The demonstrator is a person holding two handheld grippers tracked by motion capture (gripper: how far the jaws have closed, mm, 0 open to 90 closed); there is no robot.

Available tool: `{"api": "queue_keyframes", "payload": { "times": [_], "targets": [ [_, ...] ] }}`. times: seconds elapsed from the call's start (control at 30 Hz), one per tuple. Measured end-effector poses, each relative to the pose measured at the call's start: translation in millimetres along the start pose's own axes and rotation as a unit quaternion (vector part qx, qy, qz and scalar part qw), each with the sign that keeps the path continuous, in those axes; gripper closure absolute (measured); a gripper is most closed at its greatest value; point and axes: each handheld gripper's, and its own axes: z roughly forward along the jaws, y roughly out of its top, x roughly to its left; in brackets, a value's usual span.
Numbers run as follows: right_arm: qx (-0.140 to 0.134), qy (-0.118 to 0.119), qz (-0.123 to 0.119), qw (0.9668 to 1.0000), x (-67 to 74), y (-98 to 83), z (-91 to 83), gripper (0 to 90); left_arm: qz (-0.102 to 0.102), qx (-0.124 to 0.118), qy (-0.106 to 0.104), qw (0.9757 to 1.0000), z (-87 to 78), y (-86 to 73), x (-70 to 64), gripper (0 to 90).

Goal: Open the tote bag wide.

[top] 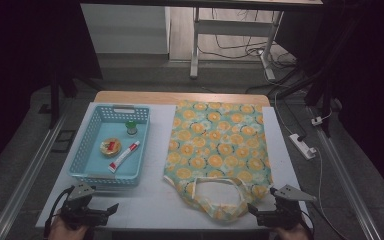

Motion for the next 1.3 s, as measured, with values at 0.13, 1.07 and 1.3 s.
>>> {"api": "queue_keyframes", "payload": {
  "times": [0.13,1.07,1.3],
  "targets": [
    [0.002,0.003,-0.004,1.0,0.3,0.2,0.1,0.0,0.004,0.005,0.0,1.0,0.8,0.6,-1.2,0.1],
    [0.021,0.022,-0.021,0.9993,6.1,3.0,4.1,0.0,0.022,0.025,-0.011,0.9994,5.1,2.7,-3.6,0.1],
    [0.013,0.033,-0.04,0.9986,13.0,6.1,4.9,0.0,0.026,0.025,-0.013,0.9993,5.0,2.6,-4.2,0.1]
  ]
}}
